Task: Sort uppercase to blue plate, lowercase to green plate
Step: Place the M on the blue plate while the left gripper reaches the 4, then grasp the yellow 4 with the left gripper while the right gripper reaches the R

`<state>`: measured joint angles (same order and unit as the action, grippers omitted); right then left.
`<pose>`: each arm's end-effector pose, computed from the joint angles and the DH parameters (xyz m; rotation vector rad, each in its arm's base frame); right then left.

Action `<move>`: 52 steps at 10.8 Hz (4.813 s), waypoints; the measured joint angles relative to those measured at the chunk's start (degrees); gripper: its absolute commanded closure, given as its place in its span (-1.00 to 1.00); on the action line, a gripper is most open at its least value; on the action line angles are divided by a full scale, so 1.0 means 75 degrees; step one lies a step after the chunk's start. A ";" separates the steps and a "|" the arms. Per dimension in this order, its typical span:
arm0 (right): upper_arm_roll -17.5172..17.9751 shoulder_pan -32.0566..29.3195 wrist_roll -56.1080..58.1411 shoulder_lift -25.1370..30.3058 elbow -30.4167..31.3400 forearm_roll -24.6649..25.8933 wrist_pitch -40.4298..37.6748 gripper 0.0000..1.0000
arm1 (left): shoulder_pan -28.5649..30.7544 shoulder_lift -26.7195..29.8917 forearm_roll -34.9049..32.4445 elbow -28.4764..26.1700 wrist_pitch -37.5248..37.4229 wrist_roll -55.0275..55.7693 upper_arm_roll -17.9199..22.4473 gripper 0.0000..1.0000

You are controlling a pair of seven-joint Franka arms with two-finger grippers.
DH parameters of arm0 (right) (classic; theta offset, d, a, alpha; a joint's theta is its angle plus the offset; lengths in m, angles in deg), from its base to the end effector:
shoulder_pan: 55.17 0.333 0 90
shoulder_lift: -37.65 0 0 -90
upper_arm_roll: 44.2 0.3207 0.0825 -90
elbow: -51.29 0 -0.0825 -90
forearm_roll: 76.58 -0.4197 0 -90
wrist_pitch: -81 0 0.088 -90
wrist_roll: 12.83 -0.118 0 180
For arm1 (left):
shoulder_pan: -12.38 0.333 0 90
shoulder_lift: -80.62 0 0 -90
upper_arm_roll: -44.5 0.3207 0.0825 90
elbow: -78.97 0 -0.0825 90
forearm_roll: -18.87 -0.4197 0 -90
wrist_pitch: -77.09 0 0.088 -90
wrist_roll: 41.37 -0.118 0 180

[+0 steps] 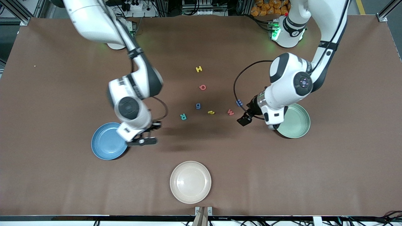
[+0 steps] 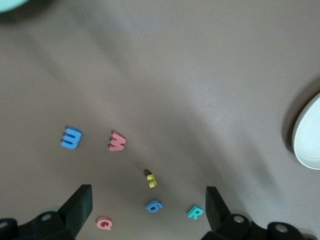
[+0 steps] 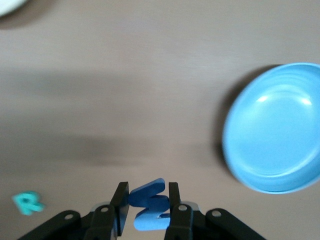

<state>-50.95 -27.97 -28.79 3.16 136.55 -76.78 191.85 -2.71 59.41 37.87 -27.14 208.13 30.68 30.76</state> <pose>0.6739 0.2641 0.2862 3.0237 0.1397 -0.1873 0.5893 -0.3262 0.3101 2.5156 1.3482 -0.3188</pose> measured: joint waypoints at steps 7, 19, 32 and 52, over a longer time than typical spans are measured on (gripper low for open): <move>0.0002 -0.2034 0.2162 -0.0042 0.0673 -0.0016 0.0203 0.84 | -0.0640 -0.0648 0.0455 0.0060 0.0858 0.1085 -0.0016 -1.00; 0.0152 -0.1829 0.2349 0.0435 0.0056 -0.0043 -0.0347 -1.00 | -0.1682 -0.2025 0.1246 0.0043 0.2928 0.1201 -0.0022 -1.00; 0.0215 0.0411 0.0468 0.1429 0.0254 -0.0090 -0.0632 -1.00 | -0.2043 -0.2441 0.1246 -0.0275 0.4022 0.1201 -0.0021 -1.00; 0.0763 0.1427 -0.2028 -0.0322 0.1452 -0.0090 0.3087 -0.59 | -0.2278 -0.2468 0.1246 -0.0430 0.4496 0.1114 -0.0021 0.89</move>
<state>-45.23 -17.27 -44.00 0.75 147.44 -77.46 215.00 -19.79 40.90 47.21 -30.37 241.85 39.04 30.60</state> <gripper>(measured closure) 0.203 0.859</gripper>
